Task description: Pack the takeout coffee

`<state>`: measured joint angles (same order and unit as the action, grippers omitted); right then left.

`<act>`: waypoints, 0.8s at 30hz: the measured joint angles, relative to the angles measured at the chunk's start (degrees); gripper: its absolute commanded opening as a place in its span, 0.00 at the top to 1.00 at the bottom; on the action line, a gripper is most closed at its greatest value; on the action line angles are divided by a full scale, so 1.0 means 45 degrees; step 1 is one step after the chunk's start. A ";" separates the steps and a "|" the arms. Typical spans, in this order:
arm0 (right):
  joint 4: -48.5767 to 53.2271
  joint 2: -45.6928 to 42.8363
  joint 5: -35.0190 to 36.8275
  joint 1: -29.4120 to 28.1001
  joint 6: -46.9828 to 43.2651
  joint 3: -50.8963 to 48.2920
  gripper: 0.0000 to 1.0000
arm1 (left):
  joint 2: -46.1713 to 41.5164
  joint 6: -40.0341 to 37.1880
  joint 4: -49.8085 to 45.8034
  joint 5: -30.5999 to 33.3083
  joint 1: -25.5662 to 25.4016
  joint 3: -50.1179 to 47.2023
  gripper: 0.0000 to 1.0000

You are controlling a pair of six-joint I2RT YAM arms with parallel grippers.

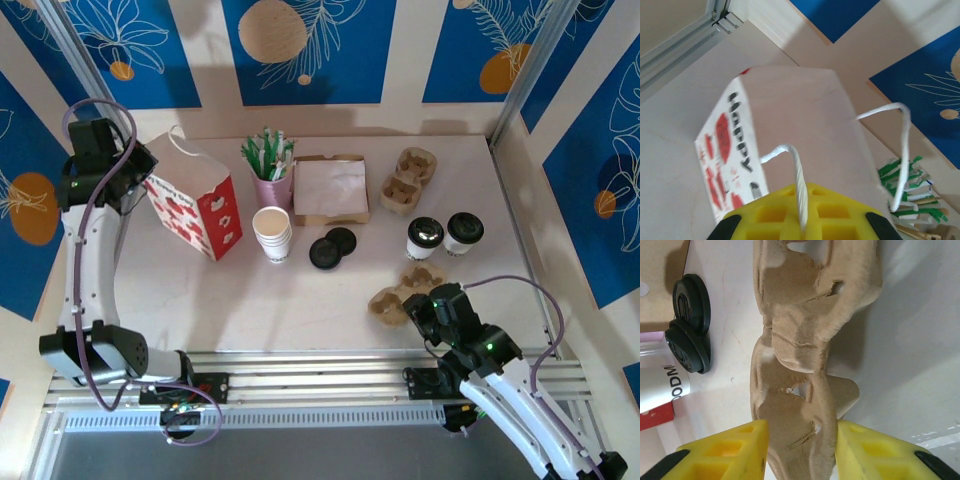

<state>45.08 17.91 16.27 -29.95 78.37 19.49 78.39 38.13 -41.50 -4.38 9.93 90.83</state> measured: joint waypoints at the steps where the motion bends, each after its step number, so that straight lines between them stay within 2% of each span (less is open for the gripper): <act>1: 0.0029 0.0189 -0.0005 0.0000 -0.0097 0.0131 0.53 | -0.0083 0.0000 0.0000 -0.0053 0.0000 -0.0015 1.00; 9: 0.0223 0.1035 -0.0185 -0.0005 -0.0835 0.1297 0.33 | -0.0486 -0.0019 -0.0087 -0.0209 0.0005 -0.0019 1.00; 13: 0.0476 0.1311 -0.0175 -0.0005 -0.1292 0.2215 0.27 | -0.0996 -0.0068 -0.0238 -0.0209 0.0005 -0.0102 1.00; 20: 0.0563 0.2157 -0.0282 -0.0005 -0.2103 0.3045 0.26 | -0.1836 -0.0165 -0.0374 -0.0209 0.0010 -0.0257 1.00; 24: 0.0481 0.3585 -0.0743 -0.0121 -0.3332 0.3886 0.26 | -0.2380 -0.0146 -0.0617 -0.0287 0.0005 -0.0272 1.00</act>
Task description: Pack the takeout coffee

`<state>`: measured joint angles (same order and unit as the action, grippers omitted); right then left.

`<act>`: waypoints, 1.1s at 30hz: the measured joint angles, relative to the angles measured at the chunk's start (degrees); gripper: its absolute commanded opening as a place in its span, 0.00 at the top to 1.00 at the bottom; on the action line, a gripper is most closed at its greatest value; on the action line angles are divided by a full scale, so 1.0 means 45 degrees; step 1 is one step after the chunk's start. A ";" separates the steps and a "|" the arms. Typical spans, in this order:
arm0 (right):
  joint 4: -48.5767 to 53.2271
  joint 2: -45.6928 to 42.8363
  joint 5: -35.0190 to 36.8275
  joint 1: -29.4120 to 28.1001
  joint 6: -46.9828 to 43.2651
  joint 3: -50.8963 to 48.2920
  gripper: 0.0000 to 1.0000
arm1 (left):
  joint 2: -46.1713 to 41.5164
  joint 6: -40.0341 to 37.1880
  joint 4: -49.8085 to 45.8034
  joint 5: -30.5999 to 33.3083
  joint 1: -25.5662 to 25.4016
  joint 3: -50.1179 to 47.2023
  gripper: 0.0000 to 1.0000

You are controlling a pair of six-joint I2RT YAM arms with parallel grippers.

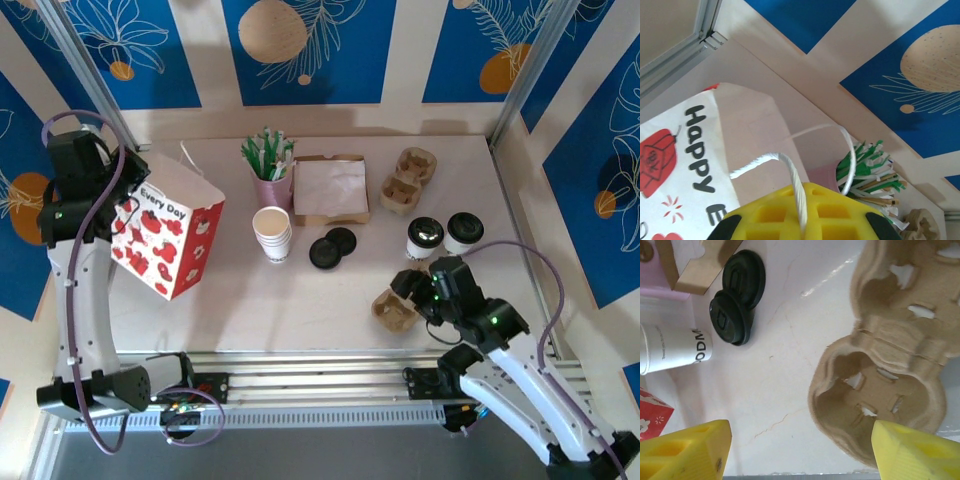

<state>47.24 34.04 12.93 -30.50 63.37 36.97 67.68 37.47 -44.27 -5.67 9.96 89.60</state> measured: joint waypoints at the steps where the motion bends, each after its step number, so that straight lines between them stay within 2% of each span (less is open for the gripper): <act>1: 0.0000 0.0568 -0.0097 -0.0136 -0.0389 0.0476 0.26 | -0.0209 0.0029 -0.0029 -0.0068 0.0000 0.0000 1.00; 7: -0.0617 0.2594 -0.0102 -0.2132 -0.2351 0.2788 0.32 | -0.1656 0.0039 -0.0559 -0.0170 0.0000 0.0204 1.00; 13: -0.2103 0.4629 -0.0092 -0.4716 -0.2934 0.2987 0.40 | -0.3585 0.0034 -0.1107 0.0049 -0.0039 0.0423 1.00; 16: -0.2914 0.6343 0.0471 -0.6285 -0.3065 0.3026 0.46 | -0.4478 0.0024 -0.1477 0.0384 -0.0126 0.0437 1.00; 19: -0.3823 0.7893 0.0806 -0.7363 -0.3104 0.3147 0.57 | -0.5246 -0.0015 -0.1749 0.0753 -0.0223 0.0437 1.00; 23: -0.5178 0.9763 0.0801 -0.7630 -0.2812 0.3502 0.72 | -0.5804 -0.0015 -0.2132 0.1195 -0.0447 0.0437 1.00; 31: -0.7305 1.3503 0.0753 -0.7601 -0.2030 0.5236 0.91 | -0.6353 -0.0015 -0.2569 0.1695 -0.0748 0.0384 1.00; 33: -0.7932 1.4129 0.0743 -0.7509 -0.1744 0.5421 0.93 | -0.6426 -0.0019 -0.2623 0.1787 -0.0835 0.0384 1.00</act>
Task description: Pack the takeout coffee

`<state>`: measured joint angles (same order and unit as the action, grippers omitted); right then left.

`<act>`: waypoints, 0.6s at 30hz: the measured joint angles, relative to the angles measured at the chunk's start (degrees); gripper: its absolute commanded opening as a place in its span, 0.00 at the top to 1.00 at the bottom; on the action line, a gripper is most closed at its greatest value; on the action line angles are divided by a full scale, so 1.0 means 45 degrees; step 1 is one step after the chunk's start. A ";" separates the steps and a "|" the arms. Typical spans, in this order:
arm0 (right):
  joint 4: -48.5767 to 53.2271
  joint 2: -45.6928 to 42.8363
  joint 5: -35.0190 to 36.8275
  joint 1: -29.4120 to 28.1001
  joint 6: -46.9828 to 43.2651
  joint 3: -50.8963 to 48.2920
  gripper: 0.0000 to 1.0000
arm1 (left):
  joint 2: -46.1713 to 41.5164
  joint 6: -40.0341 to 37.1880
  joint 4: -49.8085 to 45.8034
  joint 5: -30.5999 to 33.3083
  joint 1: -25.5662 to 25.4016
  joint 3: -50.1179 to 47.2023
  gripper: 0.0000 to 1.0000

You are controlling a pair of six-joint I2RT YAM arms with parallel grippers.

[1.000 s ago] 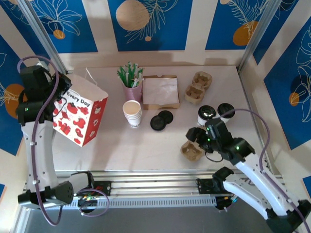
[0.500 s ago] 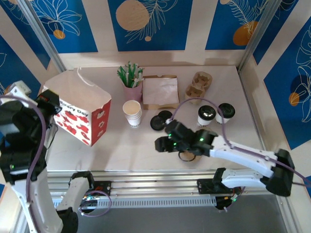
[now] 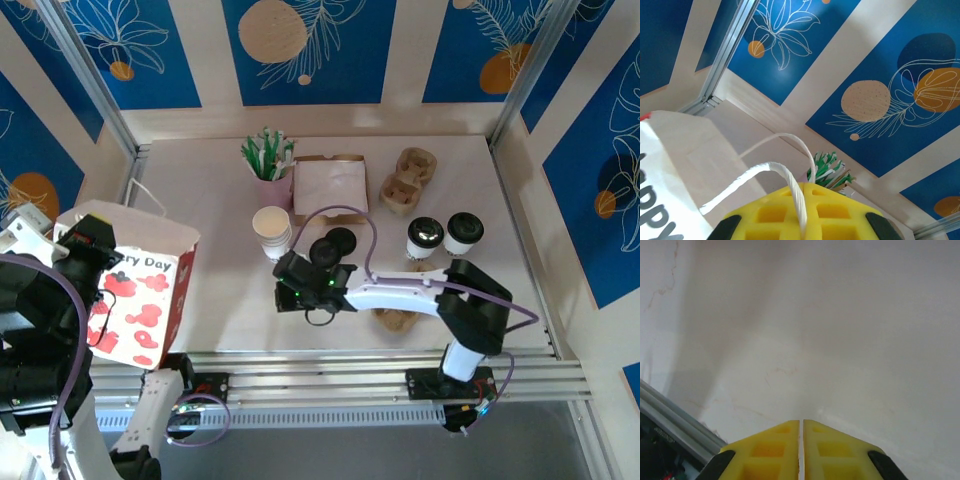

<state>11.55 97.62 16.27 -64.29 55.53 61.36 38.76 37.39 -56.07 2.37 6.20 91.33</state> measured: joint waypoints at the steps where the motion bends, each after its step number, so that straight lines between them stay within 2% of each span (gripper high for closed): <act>1: -0.0296 0.0238 -0.0044 0.0073 0.0180 0.0005 0.94 | -0.0024 -0.0024 -0.0034 0.0073 -0.0053 0.0000 1.00; 7: -0.2331 0.1243 -0.0029 0.0797 0.1481 -0.0267 1.00 | -0.0267 -0.0102 -0.0092 0.0287 -0.0243 -0.0262 1.00; 13: -0.4541 0.2161 -0.0092 0.1132 0.3026 -0.0631 1.00 | -0.0393 -0.0345 -0.0121 0.0510 -0.0408 -0.0359 1.00; 18: -0.5275 0.2482 0.0131 0.1132 0.3871 -0.0753 1.00 | -0.0442 -0.0432 -0.0121 0.0602 -0.0515 -0.0369 1.00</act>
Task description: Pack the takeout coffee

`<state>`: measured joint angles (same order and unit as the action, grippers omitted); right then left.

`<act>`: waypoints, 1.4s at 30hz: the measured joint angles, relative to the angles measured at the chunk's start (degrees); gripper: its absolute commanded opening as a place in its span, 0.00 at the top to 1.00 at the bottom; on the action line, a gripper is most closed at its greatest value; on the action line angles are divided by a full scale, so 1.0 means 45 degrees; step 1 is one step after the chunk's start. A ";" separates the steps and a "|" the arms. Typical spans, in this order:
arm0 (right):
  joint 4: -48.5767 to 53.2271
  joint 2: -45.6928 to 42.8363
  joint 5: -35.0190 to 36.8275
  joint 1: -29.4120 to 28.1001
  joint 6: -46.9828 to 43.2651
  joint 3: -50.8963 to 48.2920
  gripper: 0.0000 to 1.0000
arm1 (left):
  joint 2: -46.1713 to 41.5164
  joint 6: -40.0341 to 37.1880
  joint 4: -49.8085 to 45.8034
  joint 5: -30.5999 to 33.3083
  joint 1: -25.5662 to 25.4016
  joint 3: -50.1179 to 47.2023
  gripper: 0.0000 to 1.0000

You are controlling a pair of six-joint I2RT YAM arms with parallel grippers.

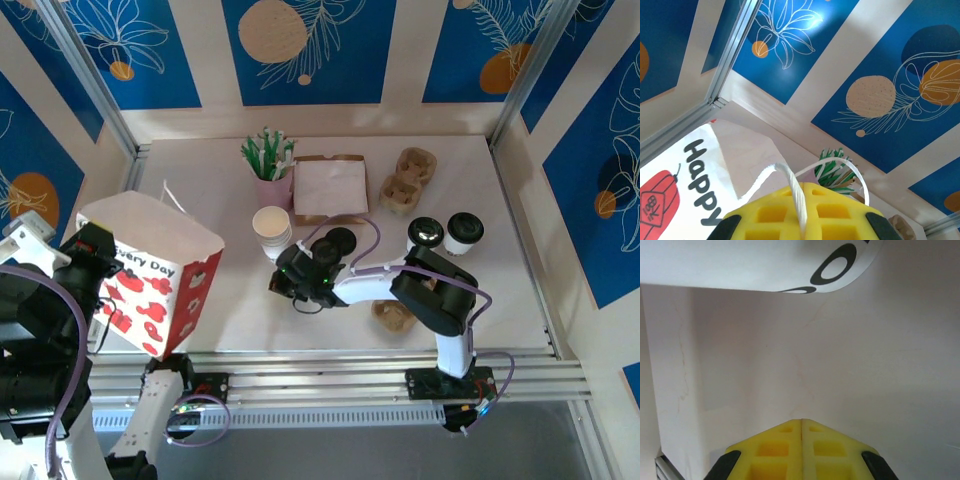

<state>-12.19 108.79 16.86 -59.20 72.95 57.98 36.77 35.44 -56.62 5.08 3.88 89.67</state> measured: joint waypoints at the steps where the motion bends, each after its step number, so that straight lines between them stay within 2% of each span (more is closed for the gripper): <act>1: -0.0126 0.0024 0.0058 -0.0005 0.0160 0.0015 1.00 | -0.0010 0.0000 0.0005 0.0024 -0.0010 -0.0029 1.00; 9: -0.1127 0.1005 0.0121 0.0175 0.1763 0.0146 1.00 | -0.0117 -0.0253 0.0000 0.0199 -0.0015 -0.0141 1.00; 28: -0.1739 0.2288 0.0359 0.0185 0.4940 0.1331 1.00 | -0.0282 -0.0578 0.0044 0.0325 -0.0097 -0.0301 1.00; 42: -0.1933 0.2676 0.0000 0.0646 0.6013 0.1797 1.00 | -0.0325 -0.0675 0.0053 0.0374 -0.0155 -0.0335 1.00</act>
<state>-20.88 120.84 16.86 -56.29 100.01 66.06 35.31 32.40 -56.38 6.76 3.18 88.16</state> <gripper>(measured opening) 0.056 0.052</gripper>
